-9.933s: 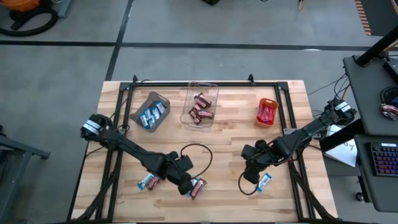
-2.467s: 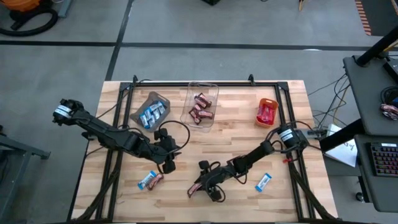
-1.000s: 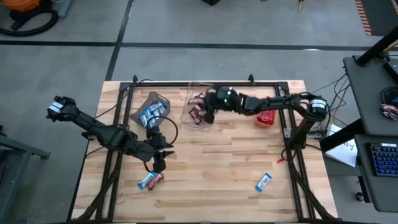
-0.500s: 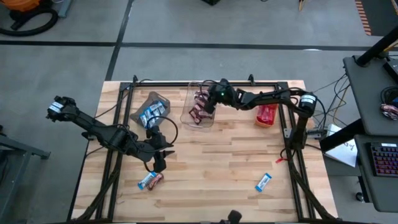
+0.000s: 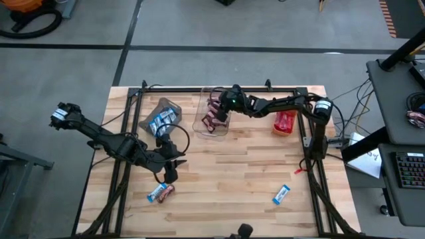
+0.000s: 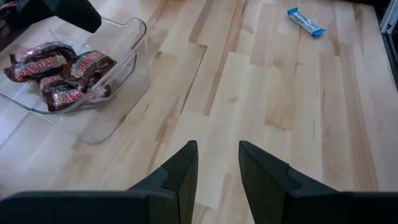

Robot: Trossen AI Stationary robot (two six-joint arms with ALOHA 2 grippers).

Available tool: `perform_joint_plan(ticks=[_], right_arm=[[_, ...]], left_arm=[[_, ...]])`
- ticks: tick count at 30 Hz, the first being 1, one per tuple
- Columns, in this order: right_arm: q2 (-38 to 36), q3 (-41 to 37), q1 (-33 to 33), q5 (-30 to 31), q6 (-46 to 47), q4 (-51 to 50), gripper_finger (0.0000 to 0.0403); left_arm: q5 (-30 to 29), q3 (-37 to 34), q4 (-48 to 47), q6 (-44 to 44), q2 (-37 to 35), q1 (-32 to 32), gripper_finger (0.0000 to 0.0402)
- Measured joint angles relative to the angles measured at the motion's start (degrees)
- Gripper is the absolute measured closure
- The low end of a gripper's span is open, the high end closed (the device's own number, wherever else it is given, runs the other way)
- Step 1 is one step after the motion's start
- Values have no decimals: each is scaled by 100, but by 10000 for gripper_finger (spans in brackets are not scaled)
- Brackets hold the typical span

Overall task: Sort candy
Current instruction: Put the brown chocolate into the transparent bin, then put the blue chocolate into the black bin

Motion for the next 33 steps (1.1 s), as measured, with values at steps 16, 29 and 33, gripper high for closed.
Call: perform_joint_plan(ticks=[16,29,33], right_arm=[[278,425,11,7,49,-564,303],[278,420,11,20,49,-613,254],[205,414,20,19,60,-726,244]], left_arm=[[-42,0,10,0,0,0,301],[-44,0,8,0,0,0,301],[-43,0,10,-12,0,0,301]])
